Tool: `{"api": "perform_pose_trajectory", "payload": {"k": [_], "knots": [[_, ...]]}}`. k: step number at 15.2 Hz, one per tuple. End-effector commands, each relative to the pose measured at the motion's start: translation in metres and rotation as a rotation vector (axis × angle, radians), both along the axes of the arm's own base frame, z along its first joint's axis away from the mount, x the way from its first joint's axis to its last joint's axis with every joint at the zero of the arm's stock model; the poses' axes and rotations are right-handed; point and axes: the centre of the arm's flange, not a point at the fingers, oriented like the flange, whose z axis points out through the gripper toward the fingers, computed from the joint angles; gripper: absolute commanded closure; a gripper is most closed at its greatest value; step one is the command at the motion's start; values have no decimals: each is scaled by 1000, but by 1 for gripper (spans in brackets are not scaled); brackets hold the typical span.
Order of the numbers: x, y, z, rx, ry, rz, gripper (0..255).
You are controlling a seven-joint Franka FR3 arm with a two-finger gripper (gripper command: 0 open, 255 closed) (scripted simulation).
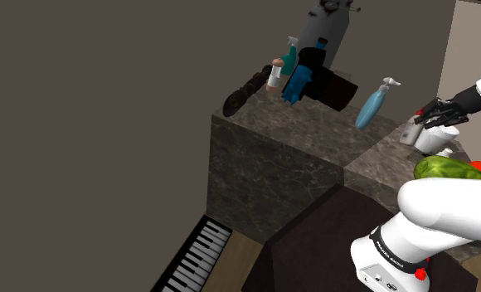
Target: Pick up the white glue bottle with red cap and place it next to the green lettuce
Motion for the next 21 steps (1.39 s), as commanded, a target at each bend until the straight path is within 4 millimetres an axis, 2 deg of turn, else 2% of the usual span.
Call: {"api": "perform_pose_trajectory", "payload": {"k": [1, 21], "knots": [[0, 0, -10, -1, 0, 0, 255], [0, 0, -118, -1, 0, 0, 255]]}}
